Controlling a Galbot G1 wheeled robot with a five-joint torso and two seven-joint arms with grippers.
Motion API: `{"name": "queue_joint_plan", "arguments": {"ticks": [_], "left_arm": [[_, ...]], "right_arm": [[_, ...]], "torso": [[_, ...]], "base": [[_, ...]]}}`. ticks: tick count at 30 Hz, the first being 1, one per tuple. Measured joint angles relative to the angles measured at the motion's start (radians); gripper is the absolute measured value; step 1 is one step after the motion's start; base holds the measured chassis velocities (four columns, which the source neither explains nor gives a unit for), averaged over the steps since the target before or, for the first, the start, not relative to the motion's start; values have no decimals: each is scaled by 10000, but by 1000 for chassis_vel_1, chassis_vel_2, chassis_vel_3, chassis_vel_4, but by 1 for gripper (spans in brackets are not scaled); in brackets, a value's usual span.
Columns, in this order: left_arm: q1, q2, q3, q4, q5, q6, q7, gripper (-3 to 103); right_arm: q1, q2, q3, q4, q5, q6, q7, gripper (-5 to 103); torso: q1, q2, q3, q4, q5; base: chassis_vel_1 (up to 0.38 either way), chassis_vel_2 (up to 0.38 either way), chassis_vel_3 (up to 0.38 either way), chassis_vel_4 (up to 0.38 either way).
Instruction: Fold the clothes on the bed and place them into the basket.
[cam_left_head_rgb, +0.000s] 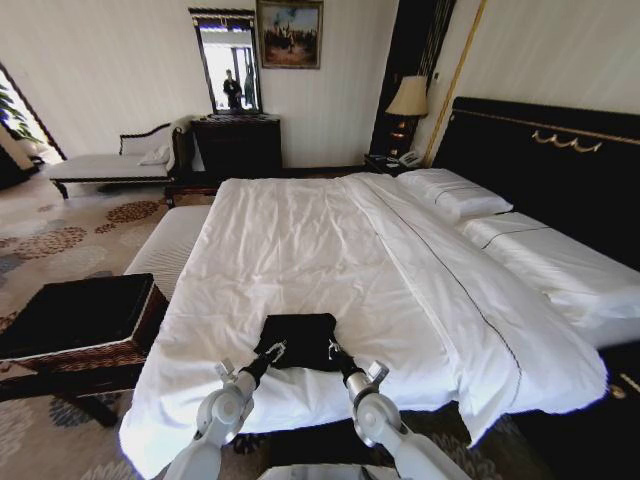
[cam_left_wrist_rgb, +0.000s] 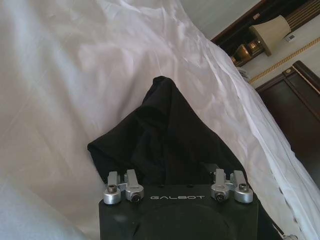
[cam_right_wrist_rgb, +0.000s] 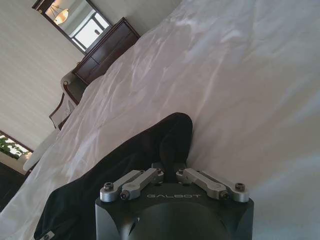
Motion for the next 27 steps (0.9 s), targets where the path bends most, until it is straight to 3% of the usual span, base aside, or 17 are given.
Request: {"name": "queue_joint_plan", "arguments": {"ticks": [5,7,10,15,27], "left_arm": [[22,-217,-97,21,-12,-157,174,36],[28,-217,-101,12,-13,-166,192,36],[66,-186,-129,-59,-15,-285,397,20],[118,-158,-149,-200,-16,-355,563,8],[357,37,-447,-1270,-270,-804,1115,8]], "right_arm": [[-22,-13,-10,-16,-235,135,-38,5],[-23,-13,-12,-23,-265,156,-58,5],[-31,-16,-83,-76,-614,440,-391,5],[-20,-11,-164,10,-875,726,-653,5],[-32,-322,108,694,-1912,1535,-1217,5]], "torso": [[1,0,0,0,0],[1,-1,0,-1,0],[0,0,0,-1,0],[1,0,0,-1,0],[2,0,0,-1,0]], "base": [[0,0,0,0],[0,0,0,0],[0,0,0,0],[0,0,0,0],[0,0,0,0]]}}
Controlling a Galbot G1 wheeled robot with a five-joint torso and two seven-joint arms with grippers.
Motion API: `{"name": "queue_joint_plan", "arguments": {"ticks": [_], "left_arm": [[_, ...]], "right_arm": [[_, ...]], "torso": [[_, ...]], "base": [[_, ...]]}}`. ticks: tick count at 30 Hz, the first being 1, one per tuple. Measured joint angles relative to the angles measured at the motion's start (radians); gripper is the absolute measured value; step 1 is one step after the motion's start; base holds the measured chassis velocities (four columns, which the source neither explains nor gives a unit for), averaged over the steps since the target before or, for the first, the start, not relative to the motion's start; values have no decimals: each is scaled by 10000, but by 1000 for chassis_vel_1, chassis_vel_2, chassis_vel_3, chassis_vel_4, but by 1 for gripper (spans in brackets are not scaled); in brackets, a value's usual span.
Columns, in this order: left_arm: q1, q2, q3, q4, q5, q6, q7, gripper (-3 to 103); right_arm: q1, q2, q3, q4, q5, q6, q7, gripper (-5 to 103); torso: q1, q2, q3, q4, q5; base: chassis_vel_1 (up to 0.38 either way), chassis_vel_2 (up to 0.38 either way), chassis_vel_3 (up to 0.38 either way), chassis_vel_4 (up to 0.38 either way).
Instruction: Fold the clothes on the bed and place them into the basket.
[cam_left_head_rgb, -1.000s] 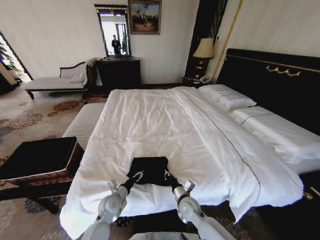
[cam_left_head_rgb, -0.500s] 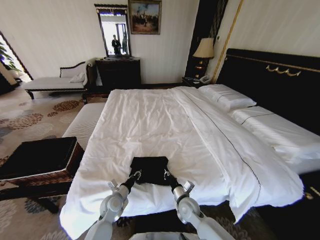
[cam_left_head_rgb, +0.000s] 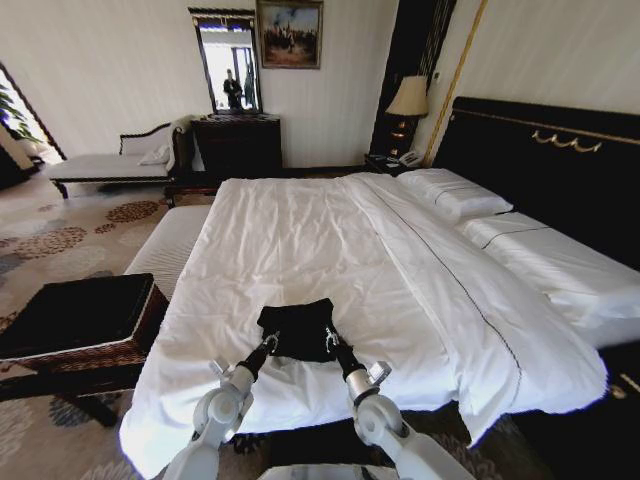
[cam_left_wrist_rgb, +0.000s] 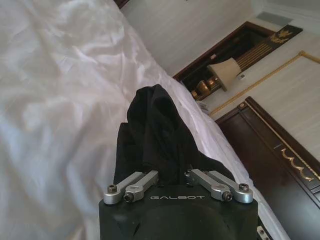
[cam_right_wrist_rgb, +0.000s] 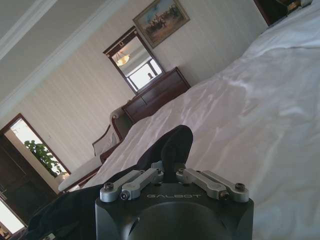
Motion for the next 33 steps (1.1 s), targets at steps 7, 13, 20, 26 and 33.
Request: {"name": "queue_joint_plan", "arguments": {"ticks": [7,13,20,26,33], "left_arm": [[202,252,-175,-1239,-362,55,-119,8],[355,225,-291,-2221,-489,219,-322,8],[401,205,-369,-2435,-556,249,-390,8],[427,104,-370,-2567,-526,251,-413,8],[516,100,-467,-2875,-494,246,-457,8]], "right_arm": [[345,-290,193,522,-513,430,247,5],[625,-372,60,1026,-716,504,511,5],[680,-388,10,1130,-688,654,363,5],[595,-496,-46,1325,-828,581,381,5],[525,-578,-81,1685,-985,319,601,5]], "torso": [[-1,0,0,0,0],[-1,1,0,1,0],[-1,0,0,0,0],[-2,0,0,0,-1],[-2,0,0,1,0]], "base": [[0,0,0,0],[0,0,0,0],[0,0,0,0],[0,0,0,0],[0,0,0,0]]}}
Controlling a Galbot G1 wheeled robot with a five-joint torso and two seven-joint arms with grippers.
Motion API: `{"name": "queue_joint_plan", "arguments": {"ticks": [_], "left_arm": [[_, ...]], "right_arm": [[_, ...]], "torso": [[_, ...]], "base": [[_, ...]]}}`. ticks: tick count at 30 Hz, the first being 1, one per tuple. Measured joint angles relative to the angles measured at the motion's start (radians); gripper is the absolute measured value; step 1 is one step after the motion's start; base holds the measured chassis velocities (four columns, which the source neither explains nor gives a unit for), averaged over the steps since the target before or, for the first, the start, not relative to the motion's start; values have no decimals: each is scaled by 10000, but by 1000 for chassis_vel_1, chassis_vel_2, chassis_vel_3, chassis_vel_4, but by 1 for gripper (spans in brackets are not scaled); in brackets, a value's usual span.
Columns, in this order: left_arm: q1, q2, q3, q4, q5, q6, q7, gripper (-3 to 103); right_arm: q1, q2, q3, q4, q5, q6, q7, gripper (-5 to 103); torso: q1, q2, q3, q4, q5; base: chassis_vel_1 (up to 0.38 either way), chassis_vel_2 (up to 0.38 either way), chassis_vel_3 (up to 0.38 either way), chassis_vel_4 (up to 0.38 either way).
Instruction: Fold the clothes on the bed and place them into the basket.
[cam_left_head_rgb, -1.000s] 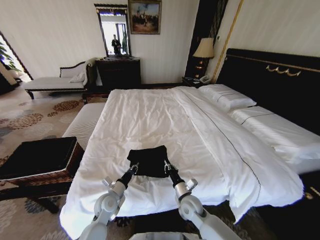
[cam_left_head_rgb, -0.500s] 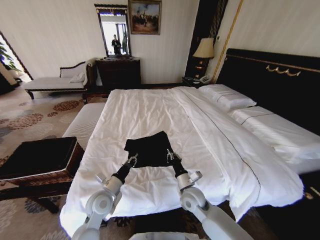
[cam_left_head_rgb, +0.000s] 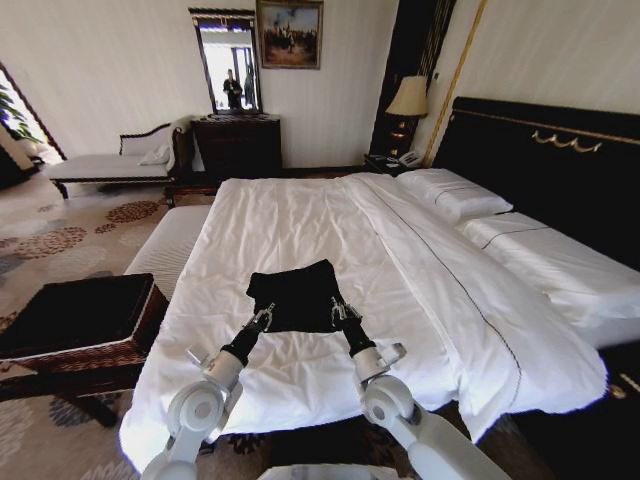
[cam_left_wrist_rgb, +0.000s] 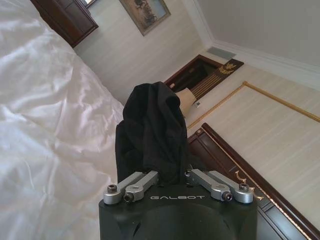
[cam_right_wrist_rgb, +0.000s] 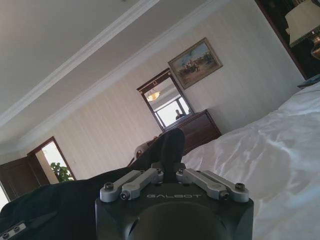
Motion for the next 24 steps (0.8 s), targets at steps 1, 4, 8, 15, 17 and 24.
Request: {"name": "queue_joint_plan", "arguments": {"ticks": [1,4,8,15,17,24], "left_arm": [[20,0,-11,-52,4,0,-4,8],[65,14,-40,-169,17,0,-23,8],[122,104,-124,-350,112,-7,-75,8],[215,313,-263,-569,119,-17,-103,8],[250,311,-275,-602,120,-17,-104,8],[311,278,-301,-641,128,-27,-104,8]], "right_arm": [[-35,12,-11,41,-34,-19,9,5],[-116,51,-31,153,-119,-60,16,5],[-174,157,-39,245,-231,-93,17,5],[-246,418,-61,267,-368,-115,17,5],[-289,490,-109,224,-453,-115,17,5],[-342,677,-237,86,-636,-103,1,5]], "torso": [[0,0,0,-1,0],[0,0,0,-1,0],[0,0,0,-1,0],[1,0,0,-2,0],[0,0,0,-1,1],[0,0,0,0,-1]], "base": [[0,0,0,0],[0,0,0,0],[0,0,0,0],[13,15,-9,-14],[44,75,-64,-95],[97,124,-109,-110]]}}
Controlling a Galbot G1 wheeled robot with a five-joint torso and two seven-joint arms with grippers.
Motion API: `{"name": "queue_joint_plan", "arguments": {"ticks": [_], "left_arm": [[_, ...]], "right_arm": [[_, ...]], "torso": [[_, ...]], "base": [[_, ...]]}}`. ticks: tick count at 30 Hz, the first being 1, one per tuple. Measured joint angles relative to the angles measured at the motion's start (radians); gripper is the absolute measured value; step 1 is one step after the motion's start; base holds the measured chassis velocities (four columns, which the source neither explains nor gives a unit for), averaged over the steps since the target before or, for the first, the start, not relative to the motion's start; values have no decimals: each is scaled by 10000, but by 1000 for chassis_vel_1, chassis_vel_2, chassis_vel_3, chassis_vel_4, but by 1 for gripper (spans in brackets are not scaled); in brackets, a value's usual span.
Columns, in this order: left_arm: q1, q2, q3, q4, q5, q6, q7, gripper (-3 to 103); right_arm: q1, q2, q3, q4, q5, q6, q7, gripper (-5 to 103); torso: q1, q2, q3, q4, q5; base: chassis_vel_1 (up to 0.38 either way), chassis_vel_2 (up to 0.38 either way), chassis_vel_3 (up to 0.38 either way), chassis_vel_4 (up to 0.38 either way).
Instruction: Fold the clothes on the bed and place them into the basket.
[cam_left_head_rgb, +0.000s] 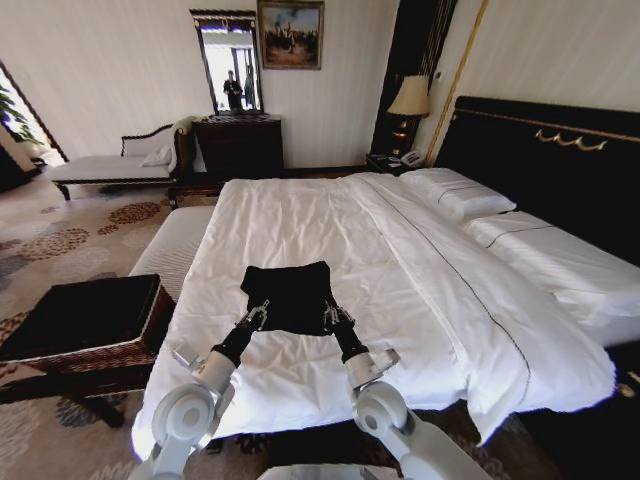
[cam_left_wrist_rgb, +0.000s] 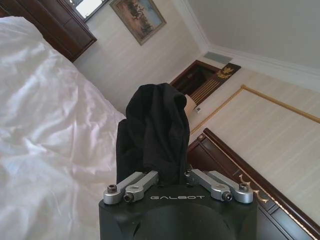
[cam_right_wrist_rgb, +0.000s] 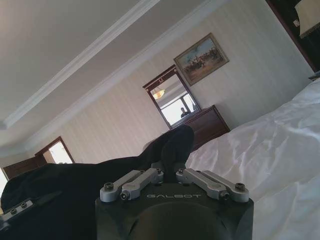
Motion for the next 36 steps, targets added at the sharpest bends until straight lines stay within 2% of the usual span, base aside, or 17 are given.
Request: {"name": "queue_joint_plan", "arguments": {"ticks": [29,36], "left_arm": [[-38,-42,-248,70,-114,-76,12,8],[-121,-75,-416,153,-168,-175,31,8]], "right_arm": [[498,302,-300,-657,-49,65,70,5],[749,600,-565,-931,-44,65,79,5]], "torso": [[0,0,0,-1,1],[0,0,0,0,-1]], "base": [[70,64,-65,-64],[159,158,-160,-159]]}}
